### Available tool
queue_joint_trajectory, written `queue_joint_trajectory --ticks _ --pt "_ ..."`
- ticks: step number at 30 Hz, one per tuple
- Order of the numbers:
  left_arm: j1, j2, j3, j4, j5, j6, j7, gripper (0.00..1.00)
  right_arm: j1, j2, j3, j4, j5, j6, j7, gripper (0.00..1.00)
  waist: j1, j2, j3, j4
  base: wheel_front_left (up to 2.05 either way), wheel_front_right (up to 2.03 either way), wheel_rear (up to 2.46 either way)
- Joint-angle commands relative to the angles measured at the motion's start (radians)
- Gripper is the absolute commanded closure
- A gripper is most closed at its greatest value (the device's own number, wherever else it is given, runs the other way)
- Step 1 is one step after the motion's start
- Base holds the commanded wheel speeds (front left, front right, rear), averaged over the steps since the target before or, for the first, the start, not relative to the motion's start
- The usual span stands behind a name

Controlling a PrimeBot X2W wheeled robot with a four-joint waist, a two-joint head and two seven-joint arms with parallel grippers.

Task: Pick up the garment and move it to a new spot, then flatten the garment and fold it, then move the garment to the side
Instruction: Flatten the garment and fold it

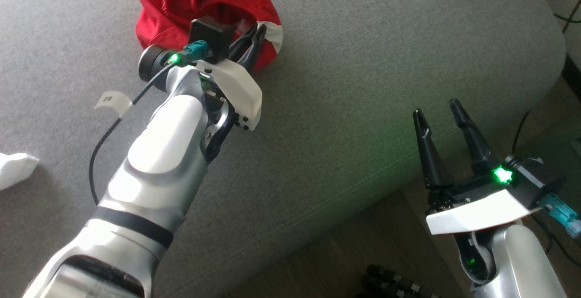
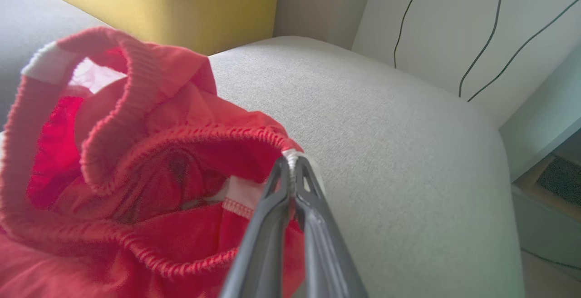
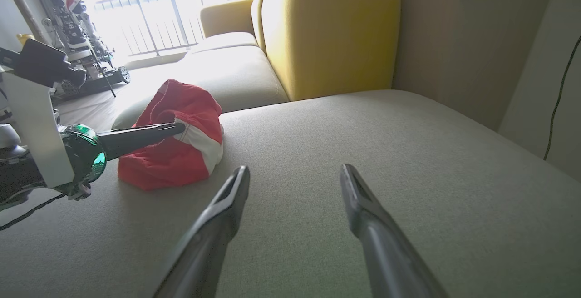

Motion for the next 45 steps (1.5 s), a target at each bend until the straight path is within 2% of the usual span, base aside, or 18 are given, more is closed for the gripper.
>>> queue_joint_trajectory --ticks 1,3,8,18,22,26,30,34,41,45 --pt "-0.059 0.009 0.014 -0.029 -0.031 -0.004 0.005 1.0 -0.028 -0.01 0.02 -0.028 0.012 0.0 -0.009 0.0 0.0 0.0 -0.008 -0.006 0.0 0.0 0.0" --pt "-0.066 0.009 0.015 -0.031 -0.055 -0.004 0.01 1.0 -0.029 -0.01 0.019 -0.028 0.014 0.0 -0.009 0.0 0.0 0.0 -0.012 -0.008 0.0 0.0 0.0" --pt "-0.152 0.014 -0.001 -0.104 -0.207 -0.007 0.053 1.0 -0.025 -0.01 0.023 -0.025 0.026 0.0 -0.009 0.0 0.0 0.0 -0.039 -0.028 0.0 0.0 0.0" --pt "-0.48 0.137 -0.06 -0.272 -0.368 -0.007 0.142 1.0 0.0 -0.01 0.03 -0.02 0.039 0.0 -0.009 0.0 0.0 0.0 -0.092 -0.05 0.0 0.0 0.0" --pt "-0.51 0.18 -0.064 -0.308 -0.437 -0.007 0.161 1.0 0.003 -0.01 0.018 -0.025 0.035 0.0 -0.009 0.0 0.0 0.0 -0.102 -0.029 0.0 0.0 0.0" --pt "-0.369 0.245 -0.085 -0.36 -0.542 -0.007 0.191 1.0 0.012 -0.01 0.006 -0.033 0.02 0.0 -0.009 0.0 0.0 0.0 -0.108 0.008 0.0 0.0 0.0" --pt "-0.127 0.323 -0.107 -0.432 -0.656 -0.007 0.212 1.0 0.019 -0.01 -0.006 -0.038 -0.005 0.0 -0.009 0.0 0.0 0.0 -0.111 0.059 0.0 0.0 0.0" --pt "0.108 0.387 -0.136 -0.487 -0.713 -0.006 0.2 1.0 0.024 -0.01 -0.018 -0.046 -0.036 0.0 -0.009 0.0 0.0 0.0 -0.115 0.116 0.0 0.0 0.0" --pt "0.306 0.462 -0.162 -0.525 -0.678 0.038 0.121 1.0 0.029 -0.01 -0.003 -0.046 -0.078 0.0 -0.009 0.0 0.0 0.0 -0.123 0.217 0.0 0.0 0.0" --pt "0.361 0.492 -0.166 -0.543 -0.621 0.088 0.053 1.0 0.004 -0.01 0.029 -0.009 -0.083 0.0 -0.009 0.0 0.0 0.0 -0.124 0.259 0.0 0.0 0.0"
